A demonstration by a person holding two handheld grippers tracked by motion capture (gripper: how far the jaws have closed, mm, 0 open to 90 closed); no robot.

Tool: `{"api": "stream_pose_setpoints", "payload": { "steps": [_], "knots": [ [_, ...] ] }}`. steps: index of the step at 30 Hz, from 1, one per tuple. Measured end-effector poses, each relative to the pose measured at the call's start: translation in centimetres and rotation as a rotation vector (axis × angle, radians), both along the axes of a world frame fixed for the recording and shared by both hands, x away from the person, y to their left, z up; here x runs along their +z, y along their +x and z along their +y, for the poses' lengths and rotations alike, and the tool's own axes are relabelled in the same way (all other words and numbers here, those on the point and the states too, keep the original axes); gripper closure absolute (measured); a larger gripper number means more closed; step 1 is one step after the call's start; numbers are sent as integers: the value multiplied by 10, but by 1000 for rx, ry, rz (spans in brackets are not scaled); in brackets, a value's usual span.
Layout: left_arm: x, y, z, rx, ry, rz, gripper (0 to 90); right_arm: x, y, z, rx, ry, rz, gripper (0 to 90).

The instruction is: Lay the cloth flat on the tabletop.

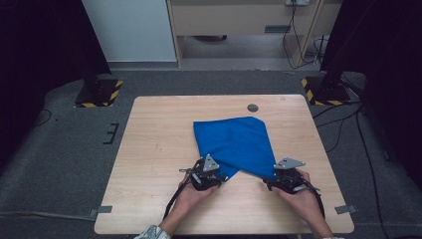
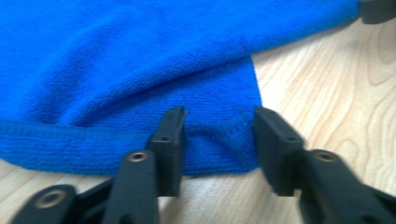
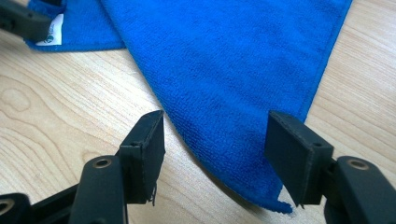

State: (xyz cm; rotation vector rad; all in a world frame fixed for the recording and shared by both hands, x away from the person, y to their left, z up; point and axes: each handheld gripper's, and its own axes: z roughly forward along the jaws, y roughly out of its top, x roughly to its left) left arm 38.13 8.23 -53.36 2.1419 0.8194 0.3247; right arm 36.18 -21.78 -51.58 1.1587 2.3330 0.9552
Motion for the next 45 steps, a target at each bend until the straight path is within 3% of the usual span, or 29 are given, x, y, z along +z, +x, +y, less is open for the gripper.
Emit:
{"api": "stream_pose_setpoints", "payload": {
  "steps": [8, 15, 19, 26, 31, 35, 45],
  "knots": [
    [1, 2, 4, 24, 6, -5, 839, -1, 0, 0, 13, -10, 3, 471],
    [10, 0, 13, 28, -6, 4, 861, -4, 3, 1, 48, -42, 14, 776],
    [16, 0, 22, 39, -13, 2, 861, -2, 5, 0, 45, -37, 12, 873],
    [25, -1, 49, 80, -11, -13, 861, 5, 2, -4, 36, -2, 22, 886],
    [30, -4, 67, 100, -21, -16, 861, 12, -7, 0, 73, 45, 41, 885],
    [28, -12, 74, 101, 6, -9, 860, 11, -14, 10, 110, 24, 61, 885],
    [27, -35, 85, 96, 22, 24, 860, 12, -31, 24, 176, -23, 75, 883]
  ]
}}
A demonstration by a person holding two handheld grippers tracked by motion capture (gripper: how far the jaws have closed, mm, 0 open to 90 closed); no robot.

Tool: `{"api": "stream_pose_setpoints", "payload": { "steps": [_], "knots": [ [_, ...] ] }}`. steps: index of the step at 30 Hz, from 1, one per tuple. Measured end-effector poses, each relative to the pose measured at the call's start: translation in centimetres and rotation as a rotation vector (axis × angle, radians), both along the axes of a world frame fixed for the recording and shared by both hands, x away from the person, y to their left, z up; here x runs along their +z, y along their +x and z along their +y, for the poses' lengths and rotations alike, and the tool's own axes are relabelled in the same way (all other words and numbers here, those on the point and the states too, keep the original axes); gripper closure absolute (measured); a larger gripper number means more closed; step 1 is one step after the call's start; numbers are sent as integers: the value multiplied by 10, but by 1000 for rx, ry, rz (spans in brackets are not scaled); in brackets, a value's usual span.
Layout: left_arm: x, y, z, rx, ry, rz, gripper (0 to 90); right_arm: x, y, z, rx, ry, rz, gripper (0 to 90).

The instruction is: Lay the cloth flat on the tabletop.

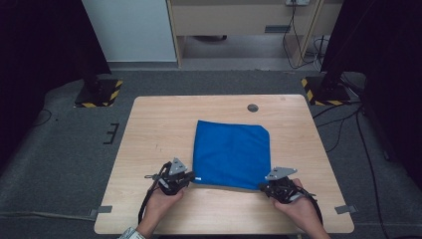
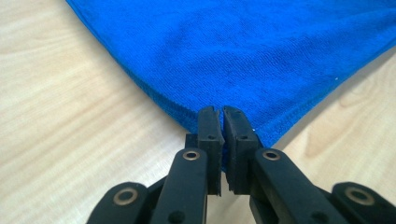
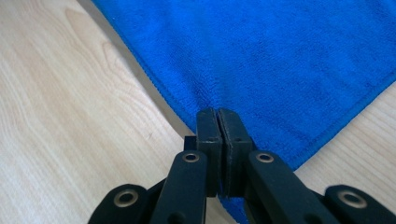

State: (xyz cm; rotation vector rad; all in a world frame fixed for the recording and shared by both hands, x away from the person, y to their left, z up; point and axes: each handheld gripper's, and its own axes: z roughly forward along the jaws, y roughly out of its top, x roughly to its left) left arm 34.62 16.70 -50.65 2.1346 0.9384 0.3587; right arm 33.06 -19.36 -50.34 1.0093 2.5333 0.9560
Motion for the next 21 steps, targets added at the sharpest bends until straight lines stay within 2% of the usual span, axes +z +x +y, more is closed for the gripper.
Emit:
{"api": "stream_pose_setpoints", "payload": {
  "steps": [2, 10, 13, 15, 19, 21],
  "knots": [
    [0, -4, -1, -2, 13, 4, 861, 1, -2, -1, 3, -4, 4, 881],
    [2, -15, -9, -17, 17, 6, 854, 1, -2, -7, -9, -7, 5, 874],
    [2, -18, -10, -1, 24, -8, 797, 2, -2, -9, -11, -5, 11, 850],
    [3, -18, -9, 23, 12, -17, 678, 2, -1, -10, -12, 11, 10, 768],
    [5, -16, -6, 65, -31, -27, 442, 3, 0, -8, -22, 52, 2, 530],
    [8, -15, -3, 78, -48, -48, 415, 4, 1, -5, -32, 72, -15, 450]
  ]
}}
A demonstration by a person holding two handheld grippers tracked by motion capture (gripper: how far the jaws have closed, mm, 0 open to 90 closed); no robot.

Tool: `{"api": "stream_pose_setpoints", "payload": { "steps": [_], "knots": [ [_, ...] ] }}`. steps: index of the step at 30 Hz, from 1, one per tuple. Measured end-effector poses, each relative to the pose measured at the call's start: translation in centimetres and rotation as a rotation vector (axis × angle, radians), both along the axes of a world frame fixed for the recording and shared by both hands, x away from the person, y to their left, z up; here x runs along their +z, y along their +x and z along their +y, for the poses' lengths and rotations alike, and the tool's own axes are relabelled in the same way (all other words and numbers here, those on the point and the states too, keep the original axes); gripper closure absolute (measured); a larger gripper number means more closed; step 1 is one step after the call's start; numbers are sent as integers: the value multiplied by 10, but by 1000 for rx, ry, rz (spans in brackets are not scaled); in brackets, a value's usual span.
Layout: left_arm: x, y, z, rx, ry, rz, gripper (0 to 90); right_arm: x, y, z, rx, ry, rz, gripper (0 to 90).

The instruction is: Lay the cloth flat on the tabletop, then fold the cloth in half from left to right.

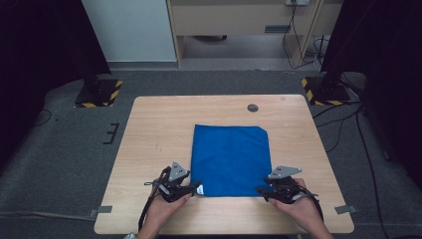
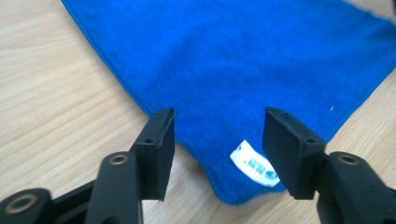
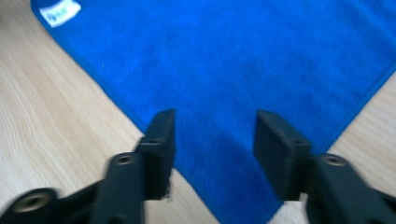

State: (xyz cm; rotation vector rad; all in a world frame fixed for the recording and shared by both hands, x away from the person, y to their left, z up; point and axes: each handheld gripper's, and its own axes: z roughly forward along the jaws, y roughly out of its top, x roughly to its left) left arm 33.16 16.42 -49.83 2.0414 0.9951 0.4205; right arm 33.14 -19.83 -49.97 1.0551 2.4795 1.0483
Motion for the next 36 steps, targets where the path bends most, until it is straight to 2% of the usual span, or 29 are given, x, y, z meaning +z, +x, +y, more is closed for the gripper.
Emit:
{"api": "stream_pose_setpoints", "payload": {
  "steps": [3, 8, 16, 20, 23, 29, 33, 36],
  "knots": [
    [3, 3, 4, 18, -7, -18, 343, 1, 2, 4, -6, 23, -22, 354],
    [2, 14, 10, 36, -11, -31, 286, -2, 11, 12, -21, 60, -32, 280],
    [-4, 27, 18, 51, -11, -12, 173, -2, 25, 28, -49, 114, -30, 207],
    [-5, 29, 22, 60, -21, -8, 144, -1, 30, 40, -39, 130, -38, 179],
    [-6, 31, 23, 59, -12, -10, 129, -2, 33, 51, -16, 135, -25, 146],
    [-14, 48, 25, 71, 5, -22, 104, -5, 39, 75, 28, 116, -9, 158],
    [-13, 50, 32, 93, -9, -12, 104, -4, 39, 91, 48, 124, -8, 202],
    [-9, 50, 36, 100, -34, -24, 103, -1, 36, 104, 80, 126, -15, 220]
  ]
}}
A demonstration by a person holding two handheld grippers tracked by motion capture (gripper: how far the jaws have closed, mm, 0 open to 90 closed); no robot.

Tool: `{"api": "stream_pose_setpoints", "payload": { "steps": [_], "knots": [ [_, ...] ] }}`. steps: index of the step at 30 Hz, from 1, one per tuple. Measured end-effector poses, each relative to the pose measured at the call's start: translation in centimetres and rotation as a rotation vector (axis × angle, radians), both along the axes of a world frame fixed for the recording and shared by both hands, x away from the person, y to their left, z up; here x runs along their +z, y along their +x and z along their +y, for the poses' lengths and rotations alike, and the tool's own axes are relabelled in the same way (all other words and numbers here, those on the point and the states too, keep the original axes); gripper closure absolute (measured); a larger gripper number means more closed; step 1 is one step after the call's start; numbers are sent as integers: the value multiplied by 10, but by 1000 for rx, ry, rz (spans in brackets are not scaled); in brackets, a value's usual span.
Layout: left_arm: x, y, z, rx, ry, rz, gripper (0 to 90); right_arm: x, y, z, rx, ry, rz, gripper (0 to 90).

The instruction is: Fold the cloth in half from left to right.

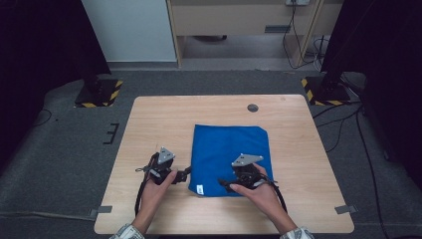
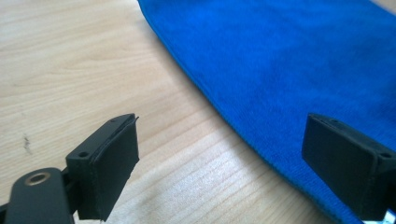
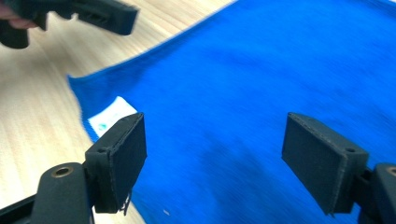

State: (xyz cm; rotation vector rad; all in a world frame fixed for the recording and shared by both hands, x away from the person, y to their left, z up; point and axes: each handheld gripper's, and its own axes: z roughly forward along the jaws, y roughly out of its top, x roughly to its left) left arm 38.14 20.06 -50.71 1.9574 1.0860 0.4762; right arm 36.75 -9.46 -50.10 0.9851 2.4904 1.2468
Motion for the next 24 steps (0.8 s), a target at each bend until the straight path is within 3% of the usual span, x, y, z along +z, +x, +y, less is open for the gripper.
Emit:
{"api": "stream_pose_setpoints", "payload": {
  "steps": [4, 12, 24],
  "knots": [
    [2, 1, 2, -3, 19, -3, 103, 1, -8, 18, 47, -8, -5, 248],
    [-2, 6, 12, 20, 13, 20, 103, -6, -20, 47, 107, -32, -2, 285],
    [-6, 9, 23, 61, 19, 20, 103, -14, -30, 74, 116, -56, -27, 215]
  ]
}}
